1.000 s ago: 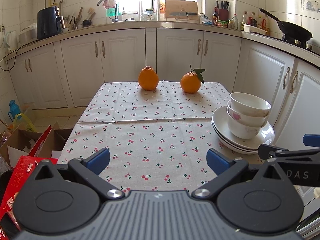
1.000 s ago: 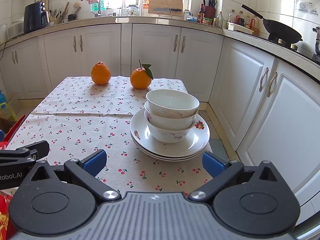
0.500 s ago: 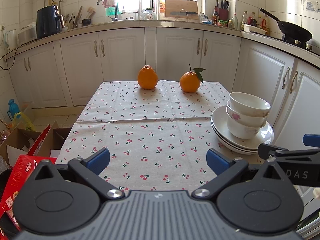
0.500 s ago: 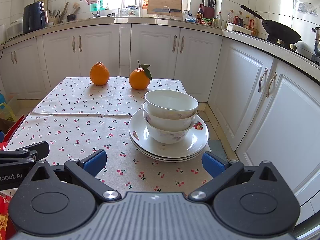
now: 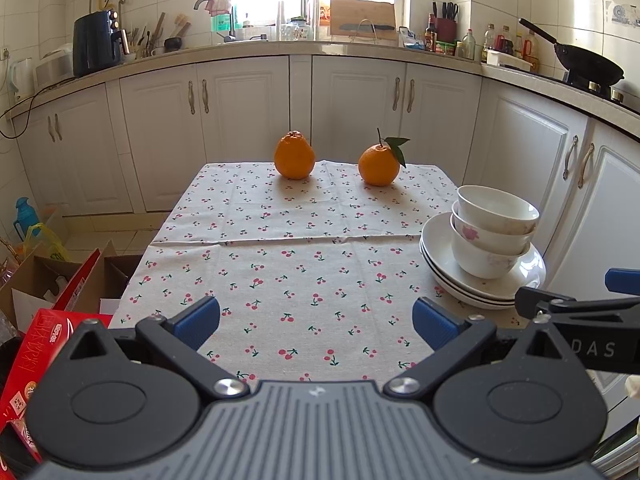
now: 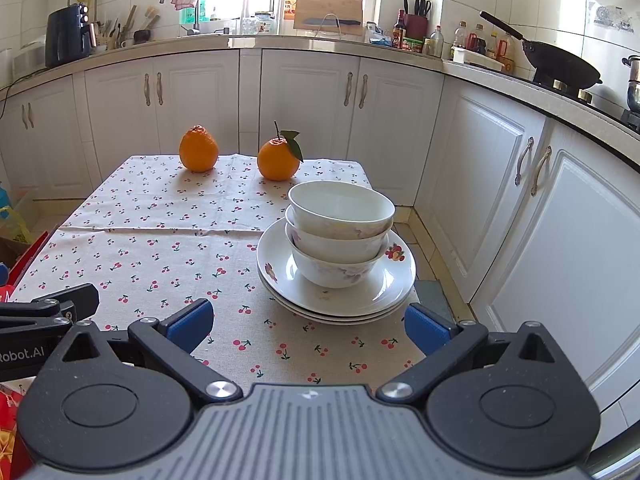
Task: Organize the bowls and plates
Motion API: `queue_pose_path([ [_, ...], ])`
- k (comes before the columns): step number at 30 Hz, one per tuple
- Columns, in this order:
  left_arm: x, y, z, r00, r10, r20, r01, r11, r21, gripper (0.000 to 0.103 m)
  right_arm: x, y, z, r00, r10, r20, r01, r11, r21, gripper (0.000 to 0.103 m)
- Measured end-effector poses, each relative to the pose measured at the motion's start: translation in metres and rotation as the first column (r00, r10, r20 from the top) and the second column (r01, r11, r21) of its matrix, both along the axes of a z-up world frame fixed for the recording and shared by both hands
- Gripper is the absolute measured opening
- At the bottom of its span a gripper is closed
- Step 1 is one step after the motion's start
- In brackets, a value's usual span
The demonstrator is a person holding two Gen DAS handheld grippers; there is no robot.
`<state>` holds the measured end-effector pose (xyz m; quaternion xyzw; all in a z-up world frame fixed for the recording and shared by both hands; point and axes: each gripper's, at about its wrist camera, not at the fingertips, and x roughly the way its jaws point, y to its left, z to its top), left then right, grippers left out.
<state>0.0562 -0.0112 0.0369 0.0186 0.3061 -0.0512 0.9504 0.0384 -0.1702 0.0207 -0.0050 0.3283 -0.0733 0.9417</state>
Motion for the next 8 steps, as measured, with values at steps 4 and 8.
queue_pose_path([
  [4, -0.0001, 0.0001, -0.0001, 1.000, -0.001, 0.000, 0.001, 1.000, 0.000, 0.102, -0.0001, -0.0001, 0.0004, 1.000, -0.001, 0.000, 0.001, 1.000, 0.000, 0.103],
  [8, -0.0004, -0.0007, 0.0003, 1.000, -0.001, 0.001, 0.001, 1.000, 0.000, 0.102, -0.0001, -0.0002, 0.0003, 1.000, -0.001, 0.001, 0.001, 1.000, -0.001, 0.103],
])
